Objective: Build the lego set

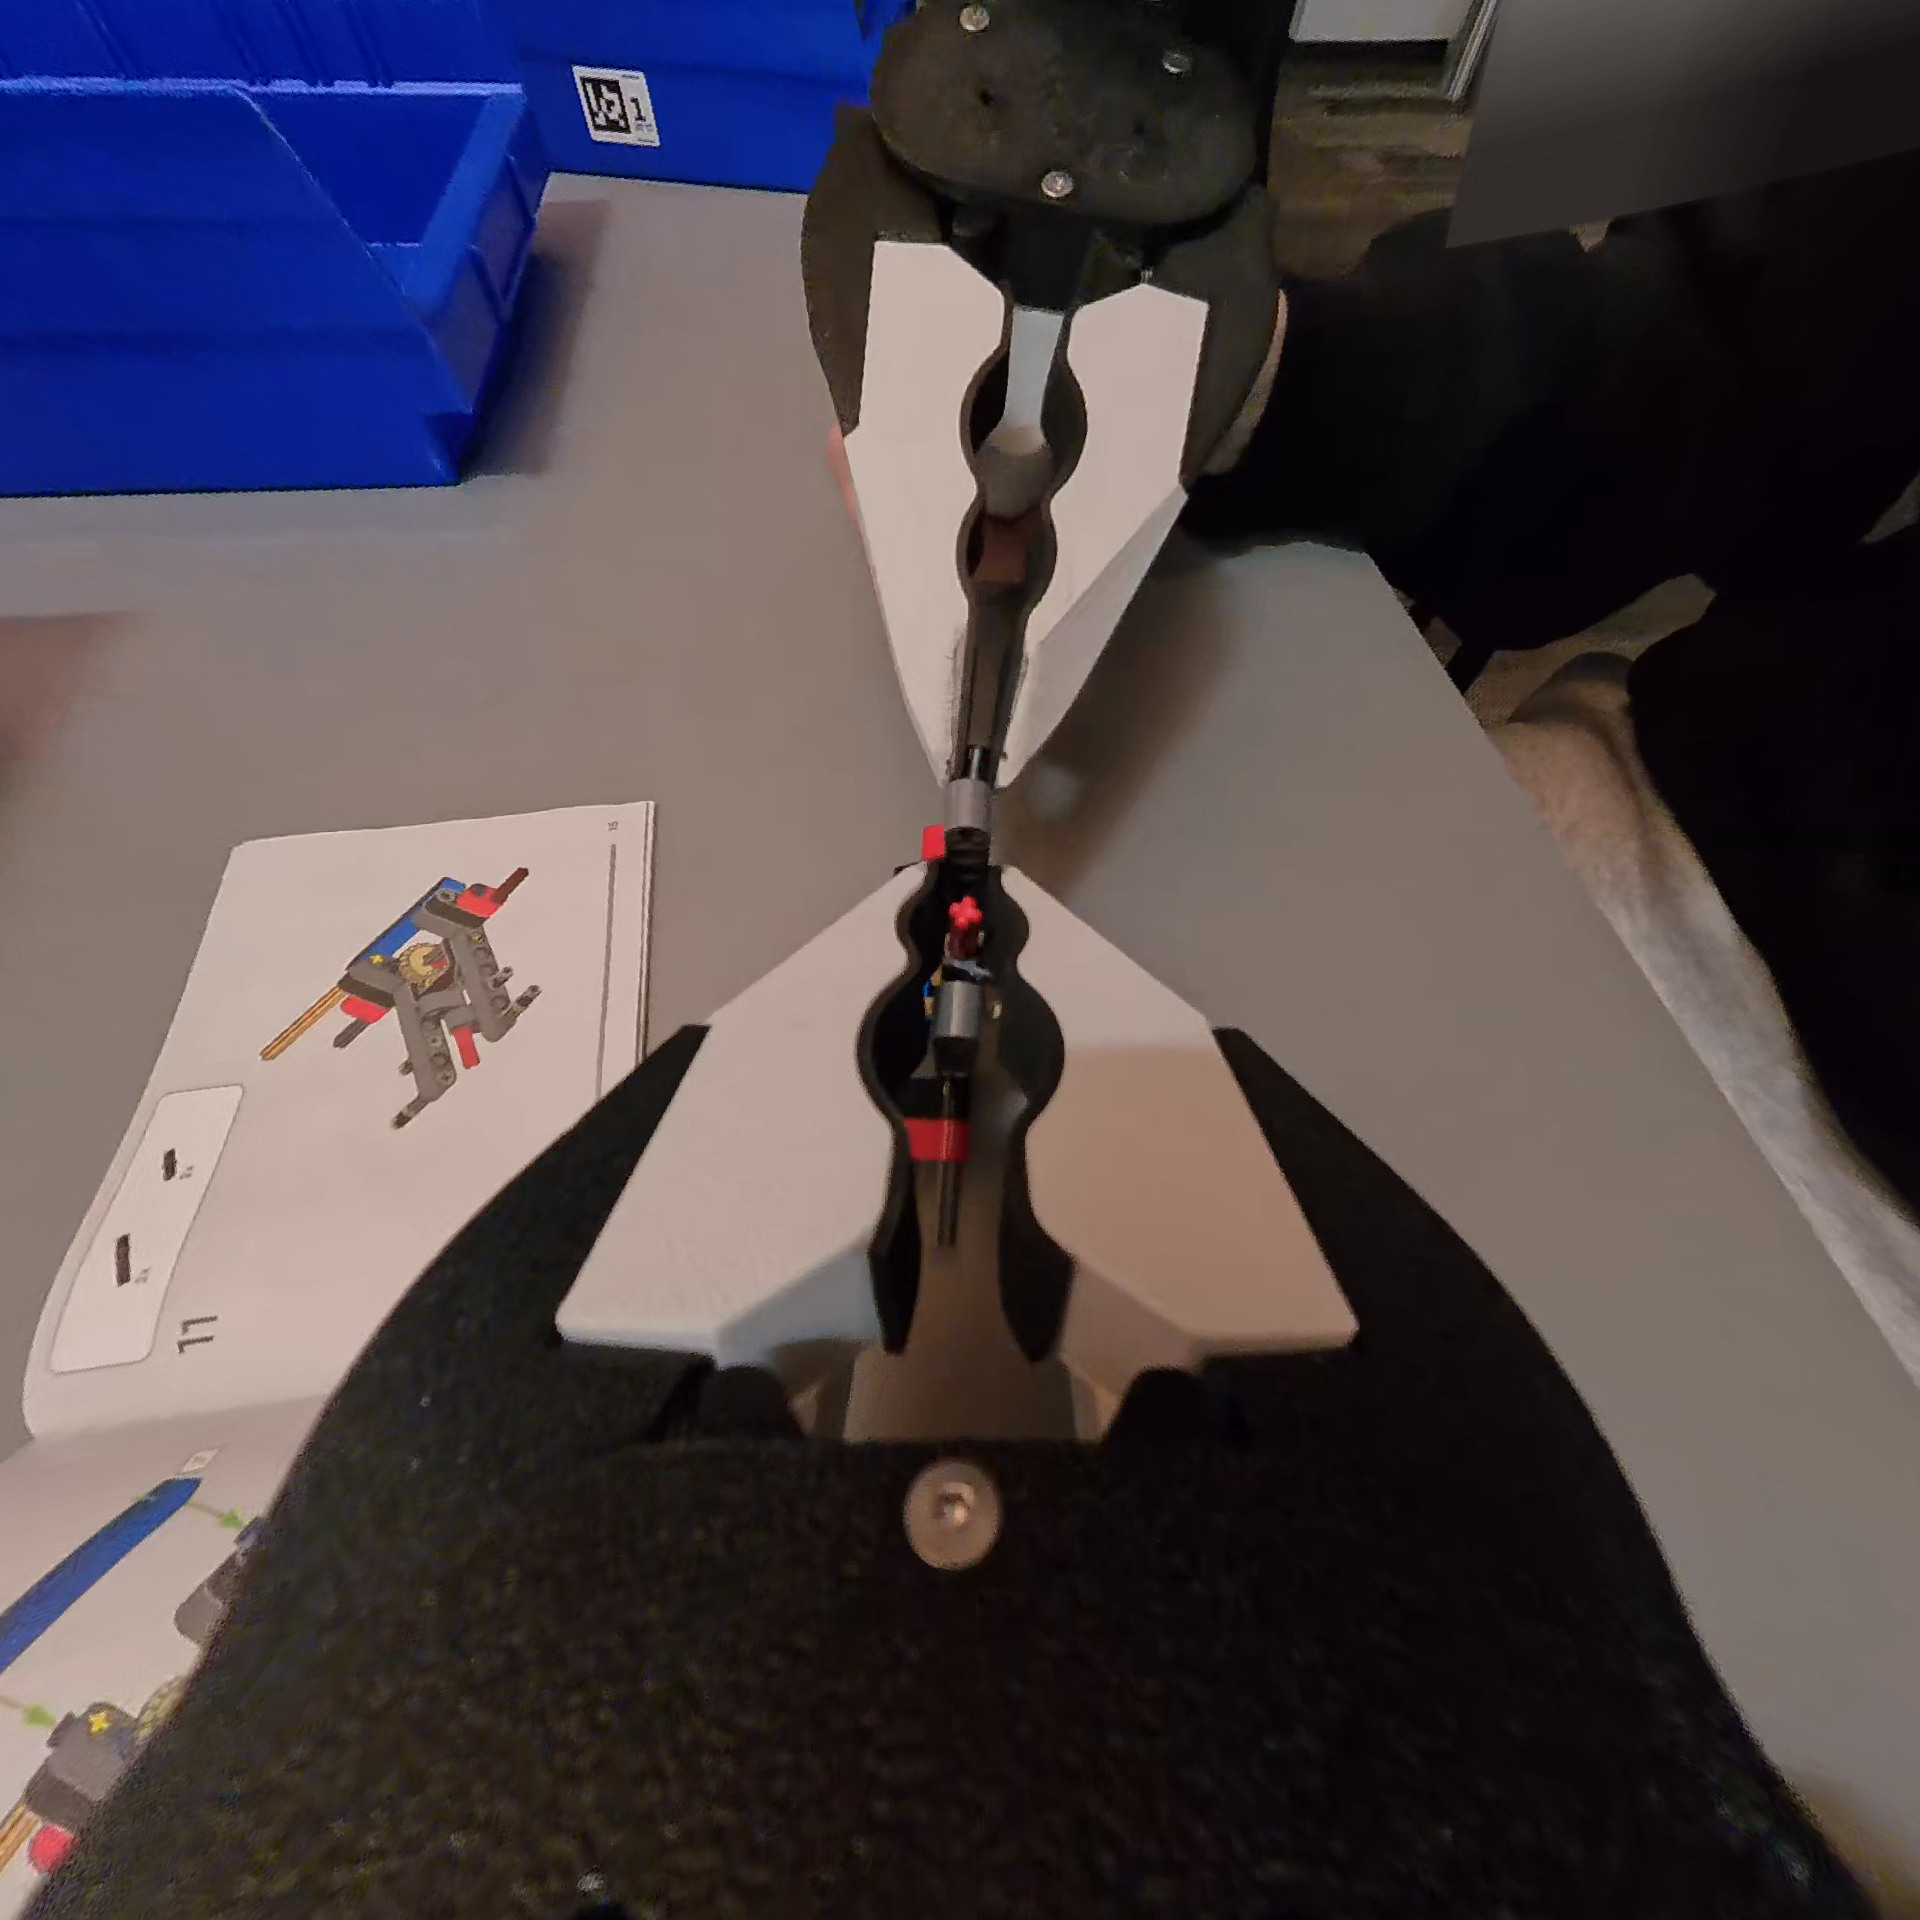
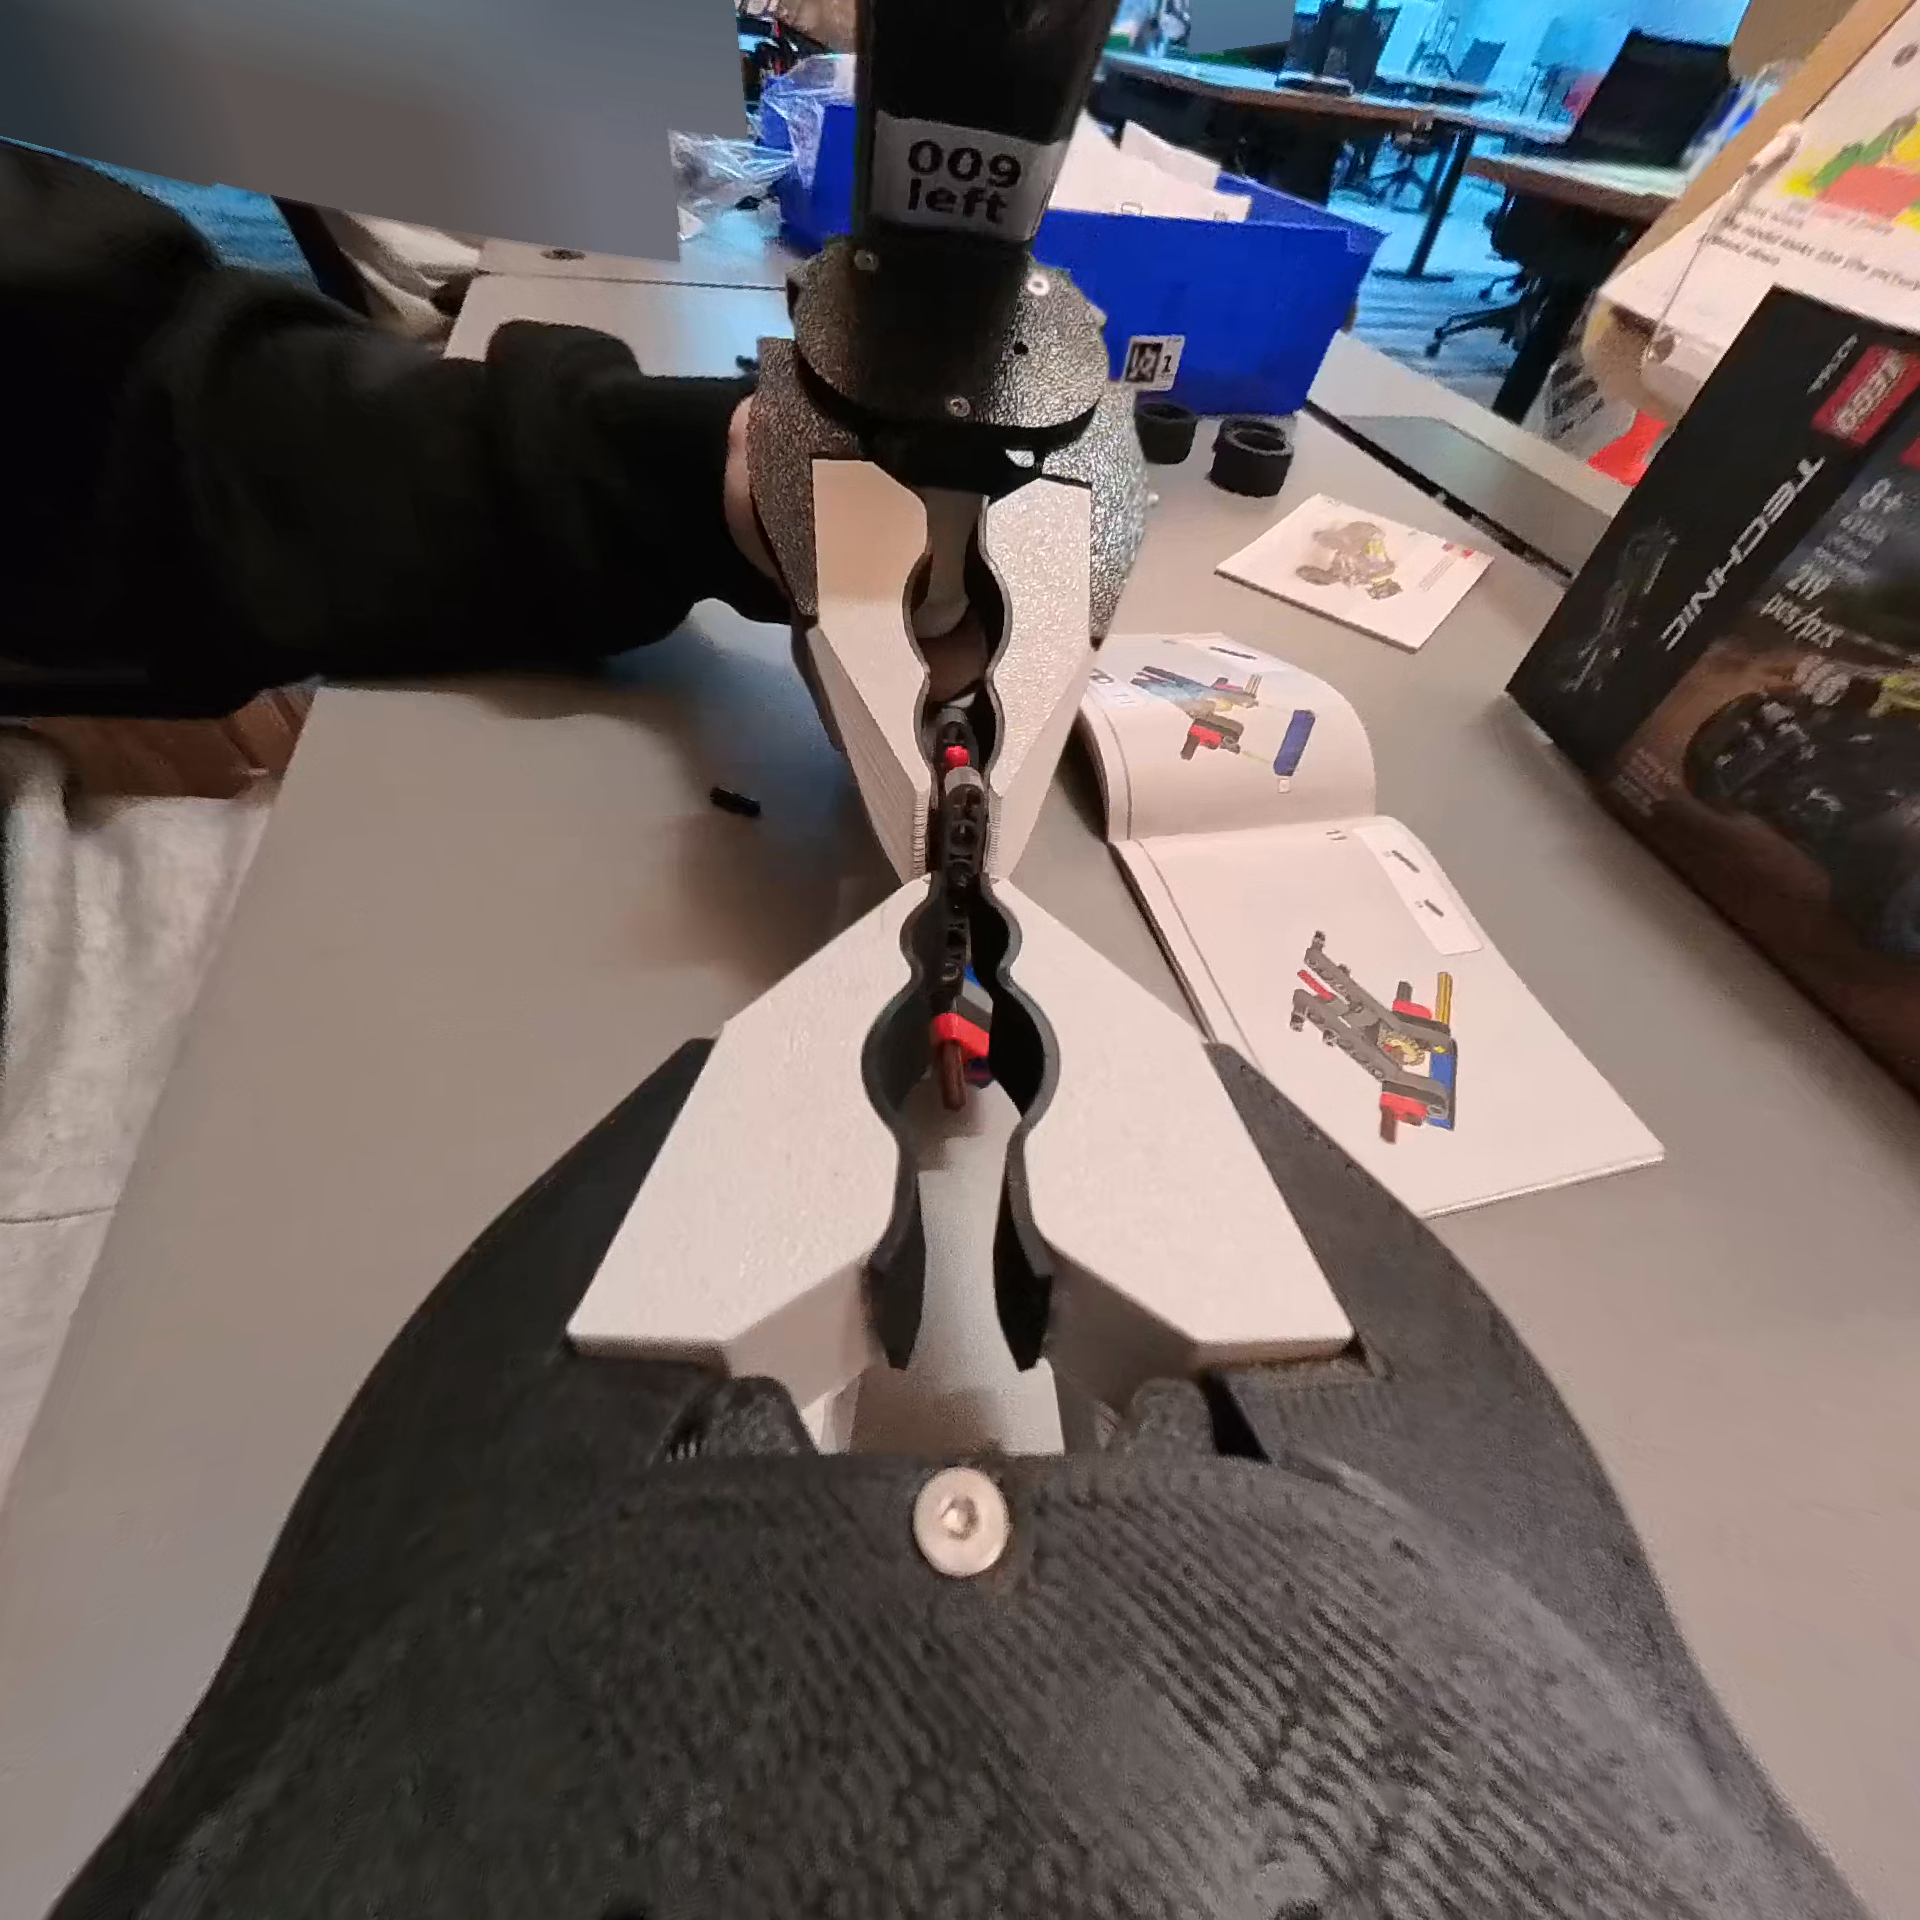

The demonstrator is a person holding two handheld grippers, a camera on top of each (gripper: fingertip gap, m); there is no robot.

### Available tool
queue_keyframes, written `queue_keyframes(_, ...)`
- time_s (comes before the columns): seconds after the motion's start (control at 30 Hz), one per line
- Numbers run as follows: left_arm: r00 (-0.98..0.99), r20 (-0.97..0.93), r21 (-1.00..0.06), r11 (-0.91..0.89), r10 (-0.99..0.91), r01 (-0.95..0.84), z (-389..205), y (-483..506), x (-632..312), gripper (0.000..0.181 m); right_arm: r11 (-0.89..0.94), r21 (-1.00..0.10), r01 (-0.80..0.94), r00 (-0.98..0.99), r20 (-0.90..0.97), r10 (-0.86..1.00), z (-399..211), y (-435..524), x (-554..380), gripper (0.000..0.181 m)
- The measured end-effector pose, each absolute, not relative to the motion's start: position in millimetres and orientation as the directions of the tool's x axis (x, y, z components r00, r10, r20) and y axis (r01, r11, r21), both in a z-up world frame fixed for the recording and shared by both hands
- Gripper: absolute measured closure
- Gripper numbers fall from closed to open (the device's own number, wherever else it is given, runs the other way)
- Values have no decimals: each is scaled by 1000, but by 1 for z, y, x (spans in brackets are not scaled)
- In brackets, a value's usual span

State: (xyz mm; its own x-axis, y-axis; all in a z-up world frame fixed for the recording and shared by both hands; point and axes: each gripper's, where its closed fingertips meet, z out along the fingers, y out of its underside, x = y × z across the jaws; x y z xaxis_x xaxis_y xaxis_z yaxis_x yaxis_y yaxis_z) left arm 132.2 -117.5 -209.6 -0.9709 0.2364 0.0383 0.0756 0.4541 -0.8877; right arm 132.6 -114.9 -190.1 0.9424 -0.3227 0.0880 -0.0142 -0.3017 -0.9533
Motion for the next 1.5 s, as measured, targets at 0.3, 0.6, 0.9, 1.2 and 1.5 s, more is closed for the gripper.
queue_keyframes(0.3, -965, 27, -899, 428, 261, 90, -209, -117, 130, 177, -251, -951, -182, 943, -97, -318, -191, -115, 132, 179)
queue_keyframes(0.6, -968, 54, -914, 403, 245, 51, -205, -115, 134, 177, -44, -864, -501, 827, -463, -320, -187, -113, 137, 178)
queue_keyframes(0.9, -971, -177, -860, 454, 160, 232, -212, -116, 149, 177, 83, -771, -631, 697, -611, -376, -193, -113, 148, 178)
queue_keyframes(1.2, -849, -526, -721, 507, 43, 472, -202, -120, 165, 177, 160, -820, -549, 676, -549, -492, -186, -117, 157, 178)
queue_keyframes(1.5, -495, -869, -385, 597, 24, 704, -180, -122, 170, 177, 67, -909, -412, 752, -381, -538, -175, -117, 154, 178)
